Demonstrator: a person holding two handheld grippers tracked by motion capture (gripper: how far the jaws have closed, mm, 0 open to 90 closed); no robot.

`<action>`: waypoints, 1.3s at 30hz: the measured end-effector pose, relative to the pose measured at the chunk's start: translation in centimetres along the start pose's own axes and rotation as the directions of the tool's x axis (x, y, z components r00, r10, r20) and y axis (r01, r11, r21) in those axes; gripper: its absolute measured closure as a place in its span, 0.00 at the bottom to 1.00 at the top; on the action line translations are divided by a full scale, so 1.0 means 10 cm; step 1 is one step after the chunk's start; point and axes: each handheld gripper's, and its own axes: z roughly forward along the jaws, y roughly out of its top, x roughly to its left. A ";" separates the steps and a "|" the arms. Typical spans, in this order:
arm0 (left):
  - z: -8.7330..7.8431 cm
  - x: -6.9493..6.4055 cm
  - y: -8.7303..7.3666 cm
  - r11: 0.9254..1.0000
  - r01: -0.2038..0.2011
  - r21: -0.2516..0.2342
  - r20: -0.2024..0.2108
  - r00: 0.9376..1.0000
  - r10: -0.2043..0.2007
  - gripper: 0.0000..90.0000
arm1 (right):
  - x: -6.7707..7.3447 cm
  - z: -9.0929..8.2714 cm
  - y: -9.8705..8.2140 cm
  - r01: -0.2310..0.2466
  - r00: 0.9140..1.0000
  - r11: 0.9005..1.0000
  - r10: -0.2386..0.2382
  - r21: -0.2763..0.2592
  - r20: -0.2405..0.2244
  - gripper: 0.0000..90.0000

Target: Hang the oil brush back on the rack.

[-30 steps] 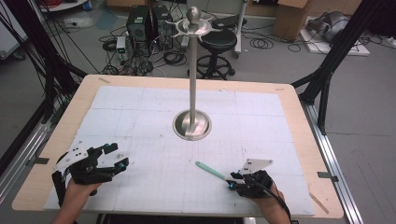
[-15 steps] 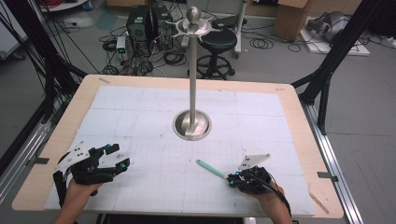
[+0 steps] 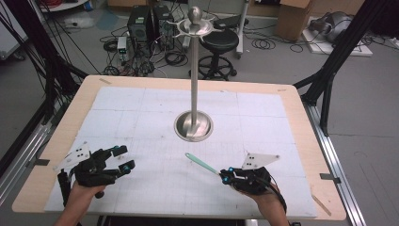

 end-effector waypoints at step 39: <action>1.01 -0.55 0.35 0.999 -0.047 0.013 0.460 0.887 0.035 0.80 | 0.29 0.06 0.34 0.008 0.959 0.952 -0.093 -0.305 -0.266 0.91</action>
